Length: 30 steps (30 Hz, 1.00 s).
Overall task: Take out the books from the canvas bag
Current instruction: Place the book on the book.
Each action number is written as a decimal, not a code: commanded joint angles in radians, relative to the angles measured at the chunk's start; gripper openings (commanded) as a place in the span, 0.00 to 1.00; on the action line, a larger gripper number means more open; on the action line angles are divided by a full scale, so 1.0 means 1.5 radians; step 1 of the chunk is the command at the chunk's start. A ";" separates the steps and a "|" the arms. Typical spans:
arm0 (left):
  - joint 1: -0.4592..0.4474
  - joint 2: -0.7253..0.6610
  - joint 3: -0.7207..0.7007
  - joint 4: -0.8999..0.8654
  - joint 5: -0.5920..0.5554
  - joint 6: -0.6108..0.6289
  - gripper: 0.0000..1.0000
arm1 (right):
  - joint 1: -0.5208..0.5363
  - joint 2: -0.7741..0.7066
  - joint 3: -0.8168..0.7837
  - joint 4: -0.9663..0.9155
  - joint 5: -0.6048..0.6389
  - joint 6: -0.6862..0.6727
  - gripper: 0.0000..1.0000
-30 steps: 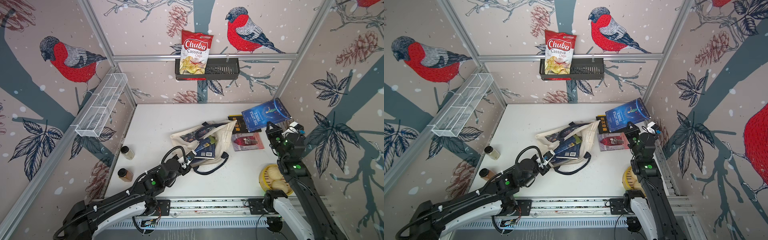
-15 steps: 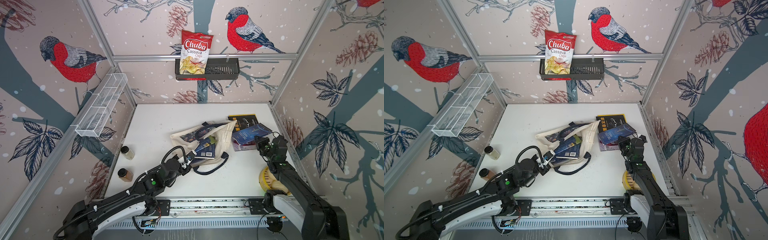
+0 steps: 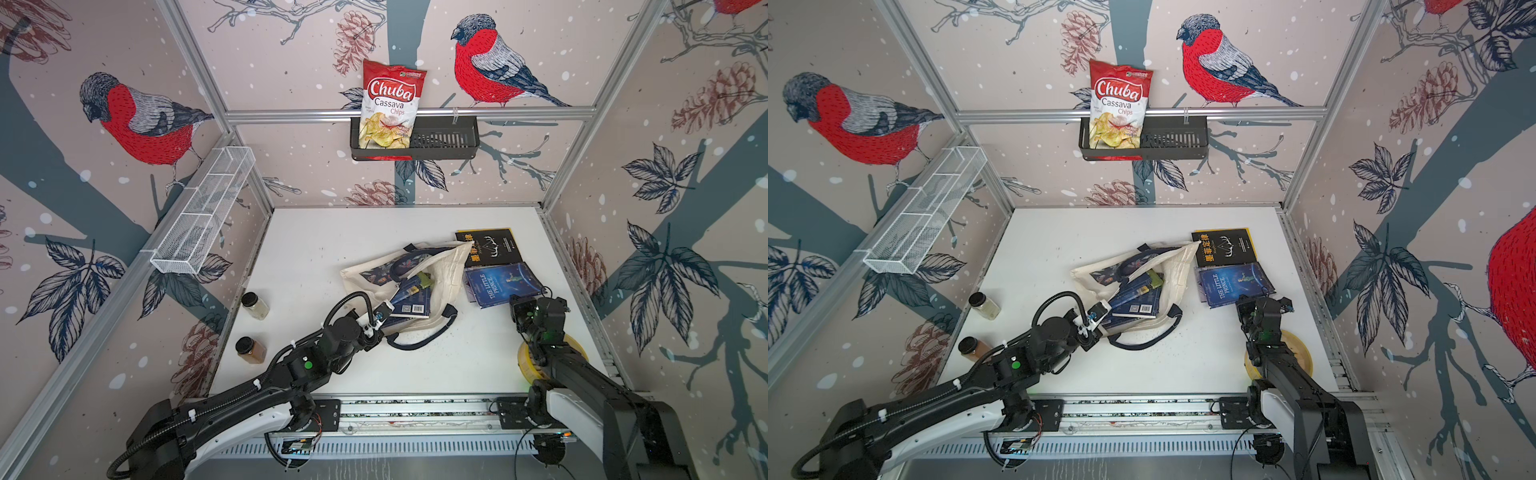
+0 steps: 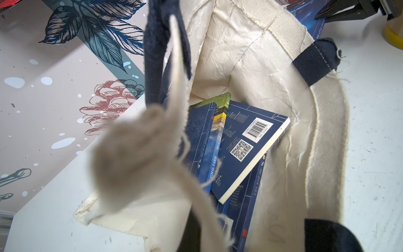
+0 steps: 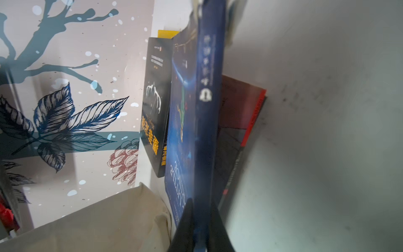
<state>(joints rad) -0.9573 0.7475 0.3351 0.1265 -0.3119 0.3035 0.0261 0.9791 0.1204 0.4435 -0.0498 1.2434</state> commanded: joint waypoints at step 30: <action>-0.001 -0.003 0.008 0.050 0.017 0.011 0.00 | 0.081 -0.078 0.056 -0.164 0.112 0.066 0.83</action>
<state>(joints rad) -0.9573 0.7471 0.3355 0.1249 -0.2993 0.3058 0.1314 0.9337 0.1856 0.2951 0.0528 1.3411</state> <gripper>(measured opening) 0.053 0.815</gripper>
